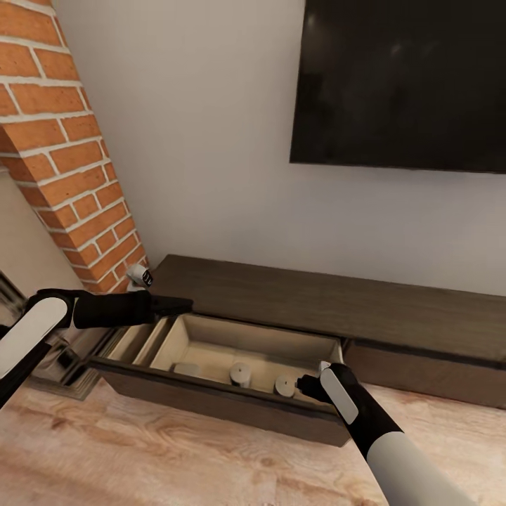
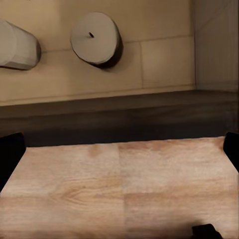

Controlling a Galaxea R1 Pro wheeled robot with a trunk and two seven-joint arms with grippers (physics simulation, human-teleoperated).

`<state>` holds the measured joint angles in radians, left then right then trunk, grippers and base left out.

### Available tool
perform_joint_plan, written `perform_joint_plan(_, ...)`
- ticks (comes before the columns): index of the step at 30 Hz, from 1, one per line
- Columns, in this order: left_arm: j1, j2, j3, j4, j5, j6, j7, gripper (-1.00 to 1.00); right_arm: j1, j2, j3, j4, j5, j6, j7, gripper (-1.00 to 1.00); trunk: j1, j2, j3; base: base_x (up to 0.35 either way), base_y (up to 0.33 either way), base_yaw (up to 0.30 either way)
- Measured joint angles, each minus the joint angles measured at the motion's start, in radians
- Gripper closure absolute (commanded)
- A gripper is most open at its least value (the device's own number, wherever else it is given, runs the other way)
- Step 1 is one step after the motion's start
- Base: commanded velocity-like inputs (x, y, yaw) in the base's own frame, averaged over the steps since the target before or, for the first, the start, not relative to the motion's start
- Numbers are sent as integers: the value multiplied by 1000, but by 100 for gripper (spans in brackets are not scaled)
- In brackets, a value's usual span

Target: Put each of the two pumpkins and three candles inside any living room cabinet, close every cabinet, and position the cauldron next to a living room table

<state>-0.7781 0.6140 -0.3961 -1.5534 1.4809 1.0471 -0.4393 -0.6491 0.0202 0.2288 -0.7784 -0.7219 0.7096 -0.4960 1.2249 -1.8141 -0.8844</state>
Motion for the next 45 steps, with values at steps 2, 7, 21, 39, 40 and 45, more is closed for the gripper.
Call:
perform_joint_plan(2,0,0,0,0,0,0,0,-100,0,0,0,0,-1,0,0,-100,-8,14,8,-92,42,-153)
perform_joint_plan(7,0,0,0,-1,0,0,0,-100,0,0,0,0,0,0,0,-100,-27,49,24,-144,81,-45)
perform_joint_plan(21,0,0,0,0,1,0,0,-100,0,0,0,0,1,0,0,-100,-80,147,68,-251,190,-2)
perform_joint_plan(39,0,0,0,0,1,0,0,-100,1,0,0,0,-1,0,1,-100,-149,273,133,-235,211,-113)
perform_joint_plan(40,0,0,0,0,1,0,0,-100,0,1,0,0,-1,-1,1,-100,-153,280,137,-132,133,-149)
perform_joint_plan(45,0,0,0,0,1,0,0,-100,0,1,0,0,-1,-1,1,-100,-173,315,155,-49,56,-55)
